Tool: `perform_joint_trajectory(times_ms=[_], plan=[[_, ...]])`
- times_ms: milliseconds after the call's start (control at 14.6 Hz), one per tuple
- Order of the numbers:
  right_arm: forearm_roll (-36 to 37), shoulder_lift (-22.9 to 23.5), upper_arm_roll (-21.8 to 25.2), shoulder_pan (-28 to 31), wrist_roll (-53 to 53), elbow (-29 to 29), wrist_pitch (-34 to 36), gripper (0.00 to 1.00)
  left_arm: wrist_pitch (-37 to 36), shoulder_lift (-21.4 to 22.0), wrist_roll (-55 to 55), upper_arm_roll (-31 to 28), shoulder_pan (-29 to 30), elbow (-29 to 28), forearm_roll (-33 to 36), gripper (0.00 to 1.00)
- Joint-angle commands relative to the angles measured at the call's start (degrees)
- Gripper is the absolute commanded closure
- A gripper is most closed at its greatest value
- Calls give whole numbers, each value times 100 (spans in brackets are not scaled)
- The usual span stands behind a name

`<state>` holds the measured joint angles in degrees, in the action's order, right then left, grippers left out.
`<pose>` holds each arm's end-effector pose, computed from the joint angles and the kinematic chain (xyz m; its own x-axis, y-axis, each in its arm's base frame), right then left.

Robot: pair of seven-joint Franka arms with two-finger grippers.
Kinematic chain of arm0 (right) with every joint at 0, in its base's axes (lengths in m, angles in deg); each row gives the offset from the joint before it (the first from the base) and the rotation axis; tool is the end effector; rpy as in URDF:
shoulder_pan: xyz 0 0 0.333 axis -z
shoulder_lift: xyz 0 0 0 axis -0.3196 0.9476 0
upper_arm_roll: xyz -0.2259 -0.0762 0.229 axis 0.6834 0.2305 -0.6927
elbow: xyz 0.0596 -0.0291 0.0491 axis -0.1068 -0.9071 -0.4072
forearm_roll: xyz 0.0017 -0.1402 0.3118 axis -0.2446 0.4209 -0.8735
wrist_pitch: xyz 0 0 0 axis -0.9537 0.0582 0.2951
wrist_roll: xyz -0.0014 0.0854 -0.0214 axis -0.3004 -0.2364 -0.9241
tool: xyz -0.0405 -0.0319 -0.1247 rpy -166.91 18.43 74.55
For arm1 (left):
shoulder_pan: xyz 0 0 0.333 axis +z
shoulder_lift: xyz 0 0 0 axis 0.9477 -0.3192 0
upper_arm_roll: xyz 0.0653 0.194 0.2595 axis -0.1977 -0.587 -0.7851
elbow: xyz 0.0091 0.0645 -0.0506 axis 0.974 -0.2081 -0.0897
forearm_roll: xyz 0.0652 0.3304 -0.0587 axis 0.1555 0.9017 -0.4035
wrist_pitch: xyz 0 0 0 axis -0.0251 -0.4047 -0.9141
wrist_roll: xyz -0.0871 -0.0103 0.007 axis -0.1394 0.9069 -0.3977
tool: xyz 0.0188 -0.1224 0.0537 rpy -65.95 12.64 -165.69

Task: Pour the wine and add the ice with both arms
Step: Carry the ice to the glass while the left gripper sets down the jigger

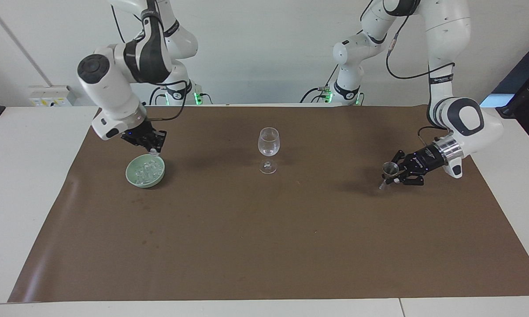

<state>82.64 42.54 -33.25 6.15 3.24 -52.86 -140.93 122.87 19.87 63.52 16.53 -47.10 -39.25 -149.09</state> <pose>0.4693 0.1006 0.5091 0.9834 -0.1549 -0.0949 -0.1580 -0.9871 -0.0257 0.5449 0.0602 0.3442 -0.0195 0.4235 -0.9057 0.9789 0.1922 0.0688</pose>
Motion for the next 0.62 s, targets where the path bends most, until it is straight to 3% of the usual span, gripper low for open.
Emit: perform_joint_trajectory(times_ms=[0, 137, 274, 547], plan=[[-328, 184, -192, -1007, 1860, 784, 193, 81, -211, -365, -136, 76, 330, 162, -455, 100], [-934, 247, -201, -1359, 2392, 891, -166, 81, -229, -533, -232, 76, 542, 144, -544, 100], [-1007, 299, -236, -1912, 2927, 830, -693, 81, -238, -560, -267, 67, 595, 57, -868, 100], [-1016, 607, -245, -2415, 3475, 612, -1564, 81, -80, -525, -399, 67, 727, -329, -1046, 100]])
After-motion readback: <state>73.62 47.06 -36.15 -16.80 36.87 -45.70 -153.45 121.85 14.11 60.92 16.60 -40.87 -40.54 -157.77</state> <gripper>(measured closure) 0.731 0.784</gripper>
